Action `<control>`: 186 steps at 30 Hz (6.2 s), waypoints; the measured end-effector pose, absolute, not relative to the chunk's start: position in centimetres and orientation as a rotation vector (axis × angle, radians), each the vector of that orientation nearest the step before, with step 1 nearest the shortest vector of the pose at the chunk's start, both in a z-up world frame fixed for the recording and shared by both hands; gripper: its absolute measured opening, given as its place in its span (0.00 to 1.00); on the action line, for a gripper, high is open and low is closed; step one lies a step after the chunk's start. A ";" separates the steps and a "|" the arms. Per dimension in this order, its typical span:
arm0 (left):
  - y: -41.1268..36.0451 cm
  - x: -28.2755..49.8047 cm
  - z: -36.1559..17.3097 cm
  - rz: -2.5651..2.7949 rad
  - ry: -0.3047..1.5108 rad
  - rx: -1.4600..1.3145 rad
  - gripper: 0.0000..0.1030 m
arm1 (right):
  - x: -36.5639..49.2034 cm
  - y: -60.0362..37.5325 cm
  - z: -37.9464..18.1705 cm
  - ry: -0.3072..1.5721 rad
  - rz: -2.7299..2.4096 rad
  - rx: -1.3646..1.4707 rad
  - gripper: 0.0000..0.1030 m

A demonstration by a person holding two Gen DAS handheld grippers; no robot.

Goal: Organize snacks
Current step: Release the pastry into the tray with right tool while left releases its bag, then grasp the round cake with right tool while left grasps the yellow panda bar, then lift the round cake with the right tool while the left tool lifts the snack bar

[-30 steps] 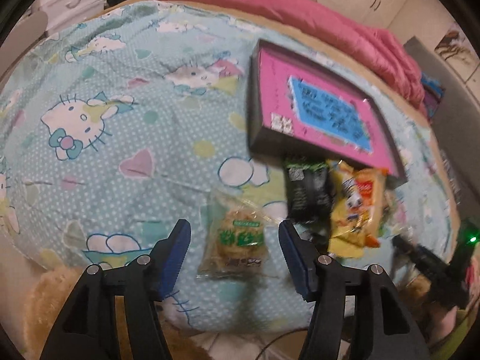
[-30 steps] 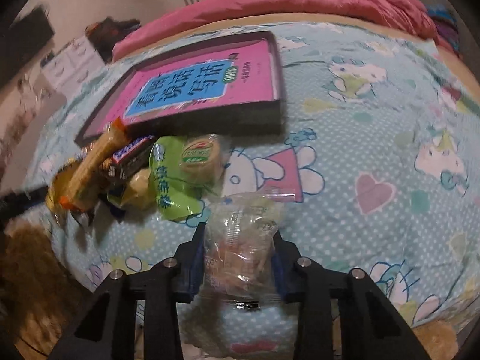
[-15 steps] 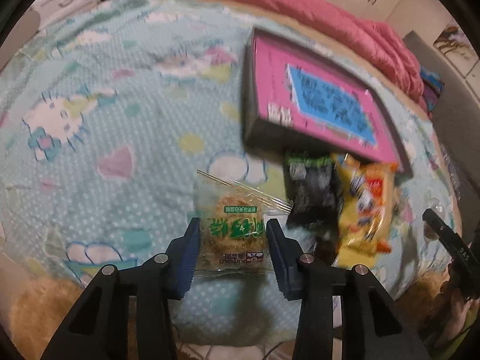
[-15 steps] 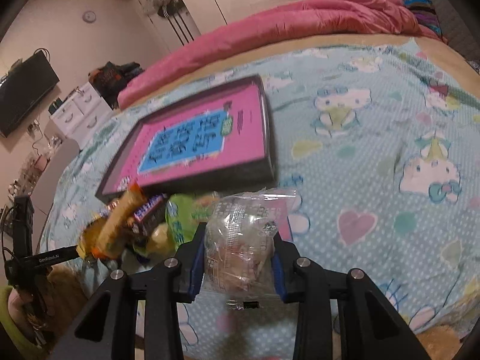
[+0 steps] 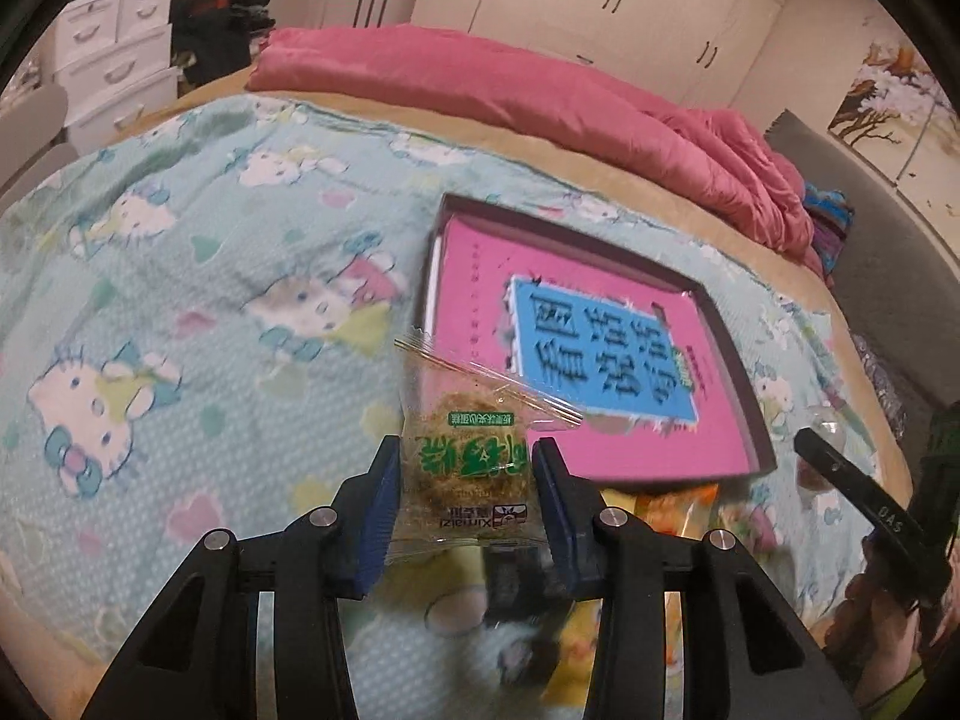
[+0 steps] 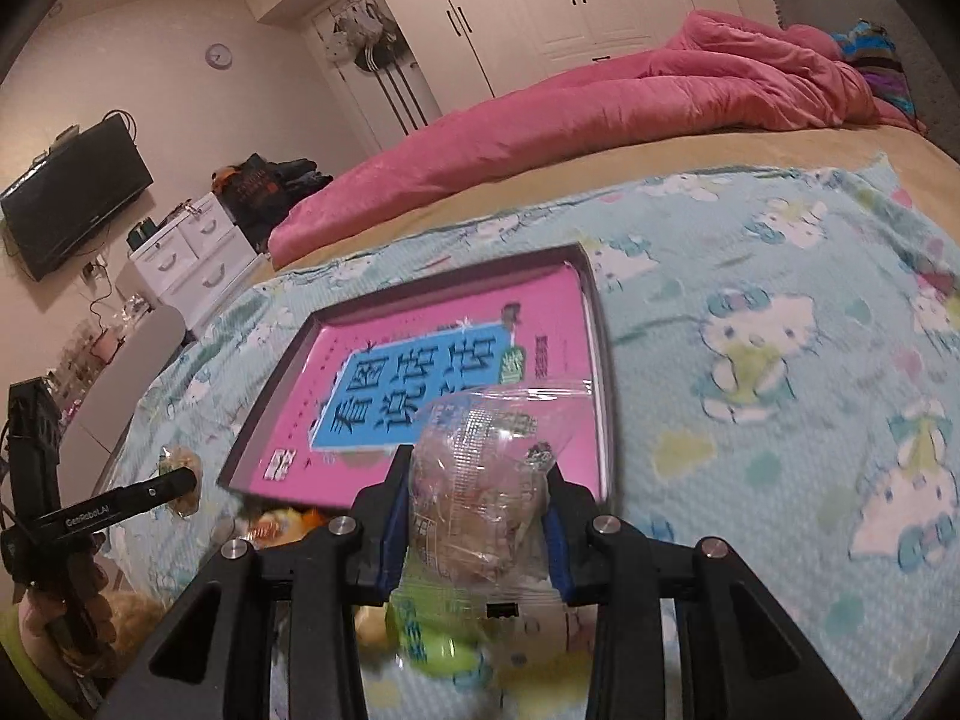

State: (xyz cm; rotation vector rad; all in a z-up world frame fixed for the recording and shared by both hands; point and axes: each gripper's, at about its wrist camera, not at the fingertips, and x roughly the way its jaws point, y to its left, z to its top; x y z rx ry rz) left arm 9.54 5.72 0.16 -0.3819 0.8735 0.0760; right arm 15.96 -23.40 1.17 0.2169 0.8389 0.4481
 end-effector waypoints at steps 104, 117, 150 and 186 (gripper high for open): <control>3.1 10.3 1.6 -0.036 0.949 -0.413 0.73 | 14.9 -23.4 0.3 0.815 0.472 0.144 0.63; 7.1 8.8 2.7 0.009 0.907 -0.478 0.73 | 13.8 -22.6 -0.4 0.867 0.478 0.126 0.63; -0.1 8.9 -1.5 -0.116 1.098 -0.300 0.36 | 13.1 -21.3 -3.9 1.002 0.444 0.032 0.62; -1.6 9.7 -1.7 -0.088 1.067 -0.190 0.15 | 15.1 -23.6 -4.5 1.021 0.519 0.243 0.35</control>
